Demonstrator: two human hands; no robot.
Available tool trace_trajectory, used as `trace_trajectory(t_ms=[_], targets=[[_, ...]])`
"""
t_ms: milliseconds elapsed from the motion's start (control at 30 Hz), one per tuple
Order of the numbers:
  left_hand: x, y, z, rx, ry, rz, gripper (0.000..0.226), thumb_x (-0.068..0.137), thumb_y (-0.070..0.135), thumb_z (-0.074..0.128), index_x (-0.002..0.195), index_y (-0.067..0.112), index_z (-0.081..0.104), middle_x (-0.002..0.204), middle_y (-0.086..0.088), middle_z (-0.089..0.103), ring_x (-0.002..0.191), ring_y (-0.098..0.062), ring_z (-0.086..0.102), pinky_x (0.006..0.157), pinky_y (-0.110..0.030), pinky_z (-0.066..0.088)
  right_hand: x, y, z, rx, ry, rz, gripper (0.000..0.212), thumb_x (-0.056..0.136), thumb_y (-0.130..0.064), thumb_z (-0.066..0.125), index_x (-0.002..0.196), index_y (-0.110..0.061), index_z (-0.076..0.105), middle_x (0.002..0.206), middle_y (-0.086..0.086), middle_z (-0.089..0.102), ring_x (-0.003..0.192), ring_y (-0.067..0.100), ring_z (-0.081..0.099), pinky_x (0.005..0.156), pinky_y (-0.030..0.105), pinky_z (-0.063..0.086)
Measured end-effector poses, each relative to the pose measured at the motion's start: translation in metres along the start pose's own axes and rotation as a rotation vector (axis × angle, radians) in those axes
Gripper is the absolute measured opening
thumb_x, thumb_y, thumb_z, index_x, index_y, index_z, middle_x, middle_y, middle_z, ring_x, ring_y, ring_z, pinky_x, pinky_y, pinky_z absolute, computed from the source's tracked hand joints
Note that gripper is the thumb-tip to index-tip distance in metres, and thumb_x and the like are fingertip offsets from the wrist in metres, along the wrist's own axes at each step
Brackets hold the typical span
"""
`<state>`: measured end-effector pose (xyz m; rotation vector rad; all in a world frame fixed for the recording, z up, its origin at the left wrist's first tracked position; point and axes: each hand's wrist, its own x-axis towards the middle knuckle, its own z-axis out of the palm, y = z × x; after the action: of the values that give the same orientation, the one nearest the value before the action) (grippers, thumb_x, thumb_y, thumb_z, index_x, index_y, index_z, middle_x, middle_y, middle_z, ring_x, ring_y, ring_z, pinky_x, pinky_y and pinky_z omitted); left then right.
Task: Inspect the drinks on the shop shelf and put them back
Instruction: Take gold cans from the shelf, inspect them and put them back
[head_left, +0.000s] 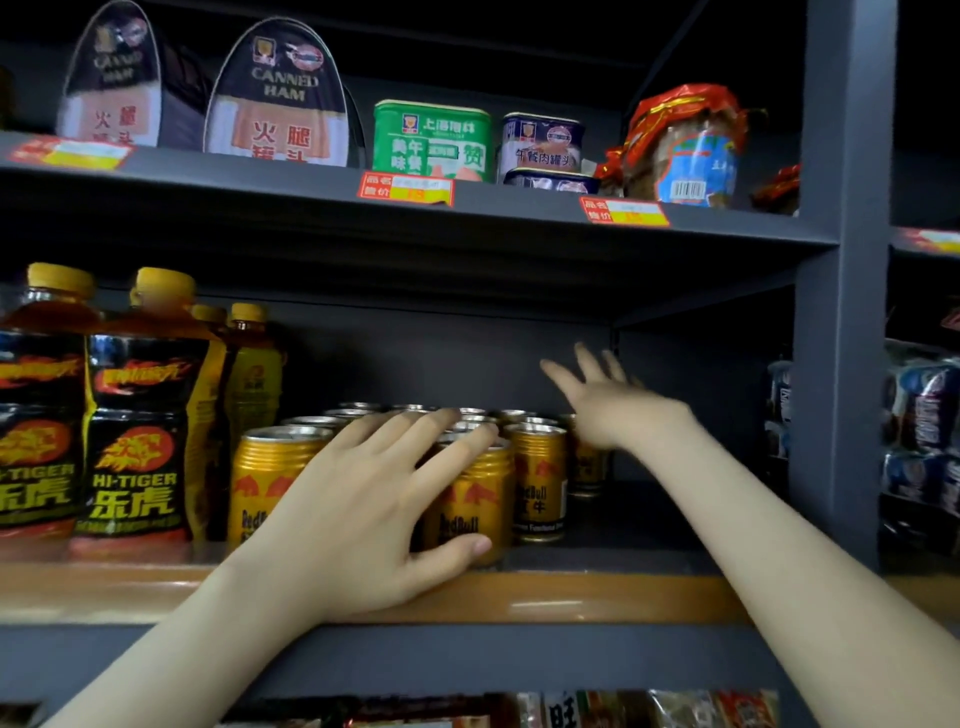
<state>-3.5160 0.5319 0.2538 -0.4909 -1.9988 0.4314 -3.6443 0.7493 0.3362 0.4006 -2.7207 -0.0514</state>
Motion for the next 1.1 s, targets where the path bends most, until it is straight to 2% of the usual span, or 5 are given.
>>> trace_trajectory(t_ms=[100, 200, 467, 833, 1100], targets=[[0.000, 0.003, -0.002, 0.017, 0.001, -0.018, 0.070, 0.091, 0.065, 0.035, 0.143, 0.019, 0.046, 0.131, -0.011, 0.058, 0.113, -0.028, 0.058, 0.096, -0.043, 0.046, -0.026, -0.009, -0.009, 0.284, 0.041, -0.169, 0.062, 0.104, -0.020, 0.033, 0.151, -0.046, 0.003, 0.163, 0.003, -0.005, 0.145, 0.030, 0.021, 0.113, 0.041, 0.030], [-0.003, 0.014, -0.005, 0.008, 0.022, -0.082, 0.068, 0.091, 0.062, 0.037, 0.141, 0.017, 0.049, 0.131, -0.014, 0.058, 0.114, -0.032, 0.059, 0.097, -0.044, 0.046, -0.040, -0.018, 0.000, 0.314, -0.071, -0.229, 0.064, 0.100, -0.044, 0.043, 0.151, -0.047, 0.005, 0.163, 0.004, 0.001, 0.148, 0.027, 0.012, 0.118, 0.043, 0.019], [-0.007, 0.034, -0.002, -0.027, 0.065, -0.160, 0.062, 0.094, 0.056, 0.034, 0.137, 0.015, 0.051, 0.130, -0.013, 0.059, 0.115, -0.031, 0.059, 0.102, -0.047, 0.045, -0.047, -0.027, 0.022, 0.517, 0.034, -0.141, 0.070, 0.083, -0.034, 0.071, 0.145, -0.028, 0.039, 0.139, 0.005, 0.051, 0.117, 0.020, 0.054, 0.092, 0.030, 0.048], [-0.012, 0.043, -0.007, -0.102, 0.138, -0.226, 0.062, 0.092, 0.055, 0.034, 0.136, 0.015, 0.052, 0.133, -0.013, 0.058, 0.120, -0.029, 0.057, 0.107, -0.048, 0.038, -0.153, -0.019, 0.006, 0.441, 0.663, -0.268, 0.077, 0.090, -0.019, 0.067, 0.152, -0.032, 0.023, 0.149, -0.013, 0.018, 0.137, 0.015, 0.029, 0.107, 0.032, 0.039], [-0.060, 0.120, -0.019, -0.818, 0.368, -0.168, 0.072, 0.083, 0.039, 0.063, 0.144, 0.013, 0.035, 0.146, -0.001, 0.043, 0.137, -0.017, 0.039, 0.109, -0.051, 0.038, -0.260, -0.043, 0.058, 0.429, 0.778, -0.569, 0.077, 0.082, -0.012, 0.073, 0.147, -0.016, 0.032, 0.143, 0.001, 0.029, 0.134, 0.000, 0.028, 0.110, 0.012, 0.028]])
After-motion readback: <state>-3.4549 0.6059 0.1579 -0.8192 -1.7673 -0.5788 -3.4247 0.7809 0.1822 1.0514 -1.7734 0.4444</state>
